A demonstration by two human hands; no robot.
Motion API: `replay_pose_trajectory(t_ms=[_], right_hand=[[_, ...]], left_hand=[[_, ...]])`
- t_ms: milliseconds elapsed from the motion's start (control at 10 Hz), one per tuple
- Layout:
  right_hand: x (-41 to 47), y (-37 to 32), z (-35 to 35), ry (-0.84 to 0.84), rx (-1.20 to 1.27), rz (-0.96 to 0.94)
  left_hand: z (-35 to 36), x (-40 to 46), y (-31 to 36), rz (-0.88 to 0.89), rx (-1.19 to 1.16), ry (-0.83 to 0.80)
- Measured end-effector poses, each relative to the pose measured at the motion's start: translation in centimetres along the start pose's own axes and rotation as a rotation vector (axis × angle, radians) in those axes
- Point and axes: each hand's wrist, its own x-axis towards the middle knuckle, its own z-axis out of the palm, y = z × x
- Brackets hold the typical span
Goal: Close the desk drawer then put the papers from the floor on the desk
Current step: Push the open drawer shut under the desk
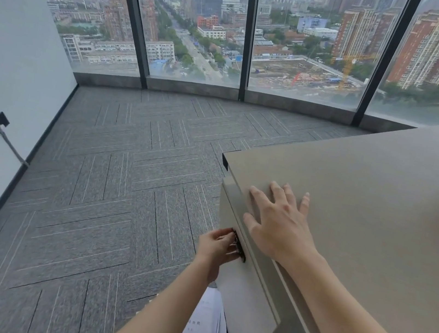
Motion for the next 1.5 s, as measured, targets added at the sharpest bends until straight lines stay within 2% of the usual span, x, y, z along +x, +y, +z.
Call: replay_pose_trajectory(t_ms=[300,500,700,900,1100,1200,1400,1500], right_hand=[[0.1,-0.4,0.2,0.009,-0.018,0.013],[0.1,-0.3,0.1,0.004,-0.009,0.011],[0.1,-0.1,0.1,0.015,0.002,0.003],[0.1,0.0,0.3,0.018,-0.004,0.0],[0.2,0.1,0.4,0.015,-0.009,-0.001],[0.1,0.1,0.2,0.011,0.0,0.0],[-0.2,-0.1,0.0,-0.001,0.01,0.009],[-0.9,-0.3,-0.6,0.006,0.046,0.023]], left_hand=[[0.7,-0.6,0.4,-0.059,-0.009,0.022],[0.1,0.6,0.4,-0.112,0.09,0.034],[0.6,1.3,0.9,-0.212,0.186,0.089],[1.2,1.2,1.5,-0.385,0.198,0.039],[1.1,1.9,1.8,-0.464,0.324,0.051],[1.0,1.8,2.0,-0.435,0.39,0.023],[-0.1,-1.3,2.6,-0.198,0.621,0.096],[-1.8,-3.5,3.5,-0.013,0.879,0.071]])
